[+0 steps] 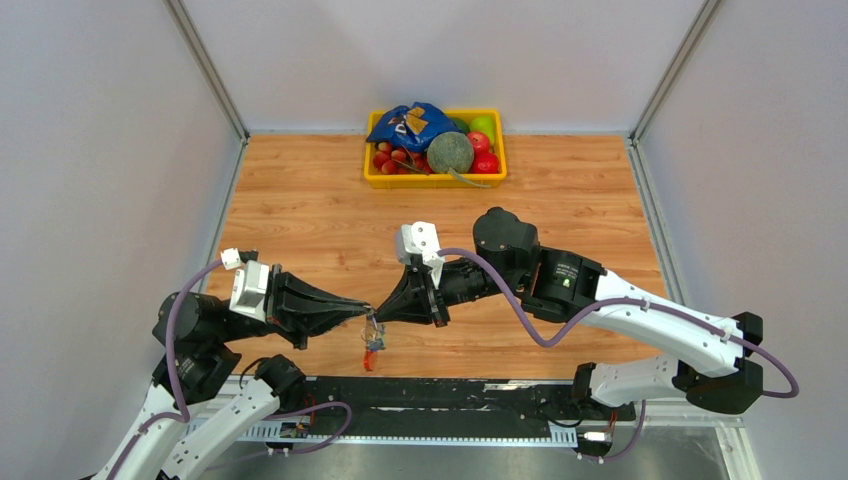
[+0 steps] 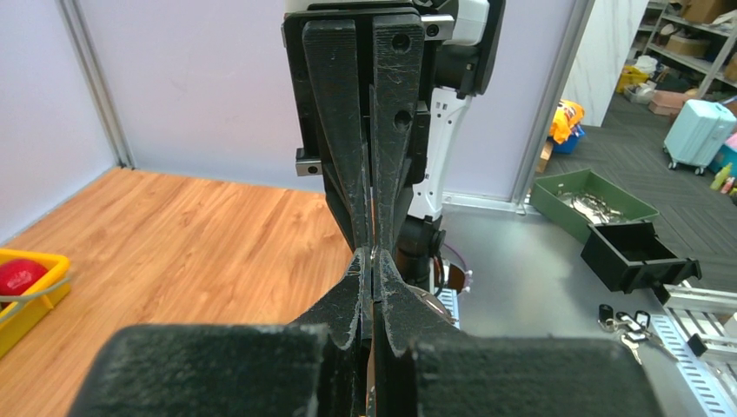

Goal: Put the keys on the keyring

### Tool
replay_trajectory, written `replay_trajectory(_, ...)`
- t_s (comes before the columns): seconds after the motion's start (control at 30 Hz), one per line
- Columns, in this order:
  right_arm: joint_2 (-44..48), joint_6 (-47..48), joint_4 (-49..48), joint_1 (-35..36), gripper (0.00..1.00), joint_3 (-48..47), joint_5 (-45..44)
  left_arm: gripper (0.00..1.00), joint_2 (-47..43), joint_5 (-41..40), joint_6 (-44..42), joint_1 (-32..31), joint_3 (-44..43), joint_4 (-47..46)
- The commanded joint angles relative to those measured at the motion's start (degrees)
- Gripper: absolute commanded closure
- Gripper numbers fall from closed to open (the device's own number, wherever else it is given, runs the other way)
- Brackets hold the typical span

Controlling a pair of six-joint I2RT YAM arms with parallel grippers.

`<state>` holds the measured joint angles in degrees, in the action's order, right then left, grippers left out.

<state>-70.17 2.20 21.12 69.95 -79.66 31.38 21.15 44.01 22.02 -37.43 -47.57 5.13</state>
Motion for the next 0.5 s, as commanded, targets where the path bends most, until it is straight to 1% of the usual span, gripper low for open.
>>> replay_trajectory(0.0,-1.04,-0.62,-0.43,0.53,1.00,0.12,3.11,1.00,-0.71,-1.11,0.74,-0.01,-0.70,-6.51)
replay_trajectory(0.27,-2.39,-0.78,-0.20,0.54,0.99,-0.51,3.65,1.00,-0.83,-0.78,1.02,-0.01,-0.55,-7.20)
replay_trajectory(0.37,-2.66,-0.92,-0.10,0.57,0.94,-0.79,3.11,1.00,-1.05,-0.39,1.36,-0.01,-0.51,-7.68)
replay_trajectory(0.47,-2.79,-0.96,-0.04,0.62,0.82,-1.14,2.28,1.00,-1.27,-0.25,1.65,-0.01,-0.48,-7.97)
